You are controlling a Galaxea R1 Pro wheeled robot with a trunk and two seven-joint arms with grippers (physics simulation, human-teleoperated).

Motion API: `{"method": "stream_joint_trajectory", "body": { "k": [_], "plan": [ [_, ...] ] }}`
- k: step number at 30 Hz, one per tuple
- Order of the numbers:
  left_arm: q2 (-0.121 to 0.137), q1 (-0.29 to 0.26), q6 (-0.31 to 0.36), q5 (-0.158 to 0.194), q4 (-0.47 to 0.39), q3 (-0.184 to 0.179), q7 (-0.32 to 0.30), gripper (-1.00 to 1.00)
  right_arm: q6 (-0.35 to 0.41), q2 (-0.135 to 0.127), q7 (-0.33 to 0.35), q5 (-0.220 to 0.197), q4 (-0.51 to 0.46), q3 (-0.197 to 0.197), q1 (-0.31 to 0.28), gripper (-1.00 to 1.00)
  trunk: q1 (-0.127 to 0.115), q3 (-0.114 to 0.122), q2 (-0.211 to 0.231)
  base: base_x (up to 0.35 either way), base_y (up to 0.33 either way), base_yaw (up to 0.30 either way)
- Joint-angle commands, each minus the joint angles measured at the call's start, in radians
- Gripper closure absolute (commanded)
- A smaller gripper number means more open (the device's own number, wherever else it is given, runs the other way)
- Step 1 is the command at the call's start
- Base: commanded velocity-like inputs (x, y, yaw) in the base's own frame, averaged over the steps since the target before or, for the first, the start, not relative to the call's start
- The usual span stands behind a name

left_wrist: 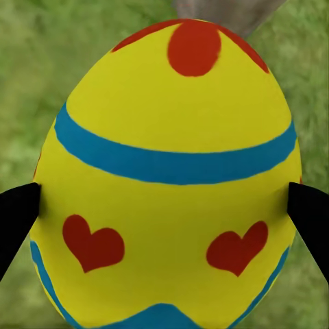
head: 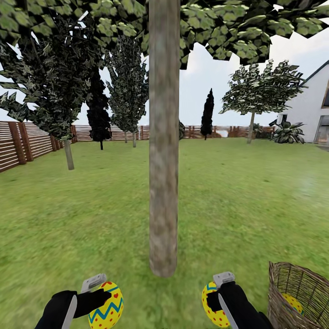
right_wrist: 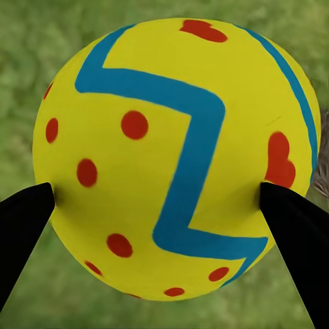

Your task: Take the three Easter eggs out of the wicker basket on the lawn in the garden, then place them on the lawn next to a single tree (choose any tree) so that all three eggs are next to the same tree and none are left in the basket.

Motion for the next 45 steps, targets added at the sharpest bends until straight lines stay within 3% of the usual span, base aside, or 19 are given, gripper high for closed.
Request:
{"method": "stream_joint_trajectory", "body": {
  "k": [1, 18, 22, 45],
  "plan": [
    [-0.001, -0.001, 0.005, -0.003, -0.001, 0.004, -0.005, 1.0, 0.005, 0.0, -0.004, 0.001, -0.001, 0.002, -0.001, 1.0, 0.004, -0.004, -0.008, 0.0, 0.0, 0.0],
    [-0.008, -0.001, 0.005, -0.004, 0.008, 0.004, -0.005, 1.0, 0.005, 0.001, -0.004, 0.001, -0.002, 0.004, -0.001, 1.0, 0.069, -0.058, -0.127, 0.0, 0.0, 0.0],
    [-0.008, -0.001, 0.005, -0.003, 0.008, 0.004, -0.005, 1.0, 0.004, 0.001, -0.005, 0.001, -0.002, 0.041, -0.001, 1.0, 0.084, -0.07, -0.155, 0.0, 0.0, 0.0],
    [-0.006, -0.001, 0.004, -0.001, 0.008, 0.007, -0.005, 1.0, 0.005, -0.001, -0.005, 0.001, 0.0, 0.04, -0.001, 1.0, 0.173, -0.142, -0.316, 0.0, 0.0, 0.0]
  ]
}}
